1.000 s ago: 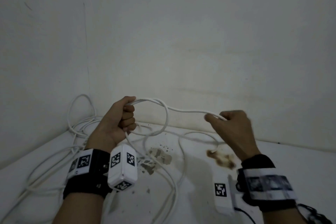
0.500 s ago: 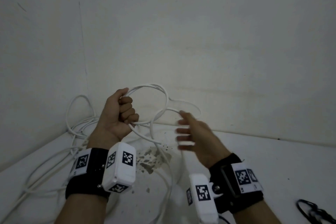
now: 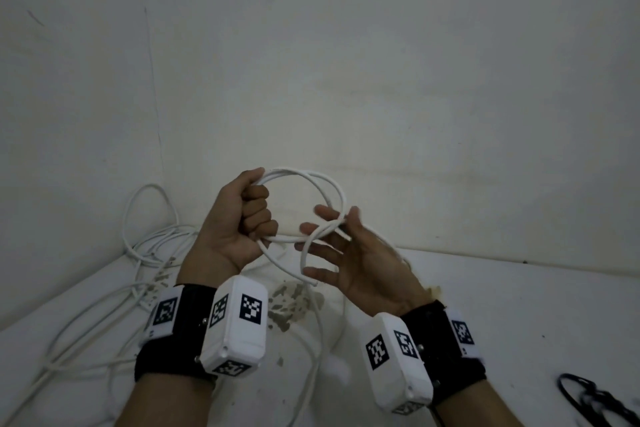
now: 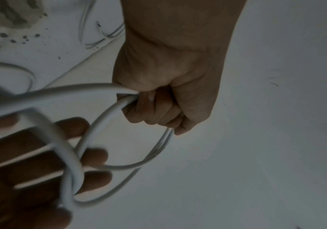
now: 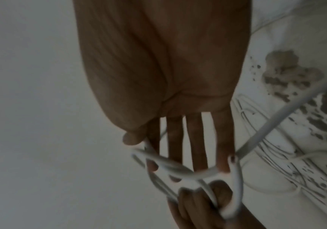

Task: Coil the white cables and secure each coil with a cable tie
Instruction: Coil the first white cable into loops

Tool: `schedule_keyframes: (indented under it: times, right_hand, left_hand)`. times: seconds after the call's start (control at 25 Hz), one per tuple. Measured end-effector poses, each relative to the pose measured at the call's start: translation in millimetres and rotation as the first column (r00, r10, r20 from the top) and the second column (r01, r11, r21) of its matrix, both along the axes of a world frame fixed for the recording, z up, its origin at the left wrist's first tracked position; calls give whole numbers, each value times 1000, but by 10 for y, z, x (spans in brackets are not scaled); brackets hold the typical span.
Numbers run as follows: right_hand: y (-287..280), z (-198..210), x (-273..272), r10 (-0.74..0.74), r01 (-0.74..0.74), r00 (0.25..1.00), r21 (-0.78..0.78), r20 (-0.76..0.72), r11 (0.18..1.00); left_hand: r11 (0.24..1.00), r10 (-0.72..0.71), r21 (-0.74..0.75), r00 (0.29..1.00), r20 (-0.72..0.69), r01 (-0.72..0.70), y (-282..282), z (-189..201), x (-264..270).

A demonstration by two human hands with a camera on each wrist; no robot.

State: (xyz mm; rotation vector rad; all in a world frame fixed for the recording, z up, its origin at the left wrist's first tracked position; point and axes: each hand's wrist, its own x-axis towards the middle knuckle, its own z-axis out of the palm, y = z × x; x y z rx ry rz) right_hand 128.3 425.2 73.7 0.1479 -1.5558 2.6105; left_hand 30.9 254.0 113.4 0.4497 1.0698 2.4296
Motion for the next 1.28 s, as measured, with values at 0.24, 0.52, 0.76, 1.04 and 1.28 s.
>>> schedule_keyframes:
  times: [0.24,0.52,0.76,1.04,1.28]
  right_hand:
    - [586,-125,-78,-381,443,896,-380,229,812]
    - [893,22,169,-673,880,391,468,-628,74]
    - [1150,-131,198,-738,784,238,574,-631,-238]
    - [849,-246,6,-556,484,650,846,-518,-222]
    - [48,-95,-139,-111,512,857,809,-503,288]
  left_hand:
    - [995,88,-55,996,-10,-88,-297,-35,-160]
    - [912,358,-217,934,10,-348,-508,-257,-354]
    - [885,448,-177,892,65,-431,-701,-274,-414]
    - [964,264,18,964,-17,-264,-357,23,-188]
    - [981,192,18,981,-10,-192,-103,83,-65]
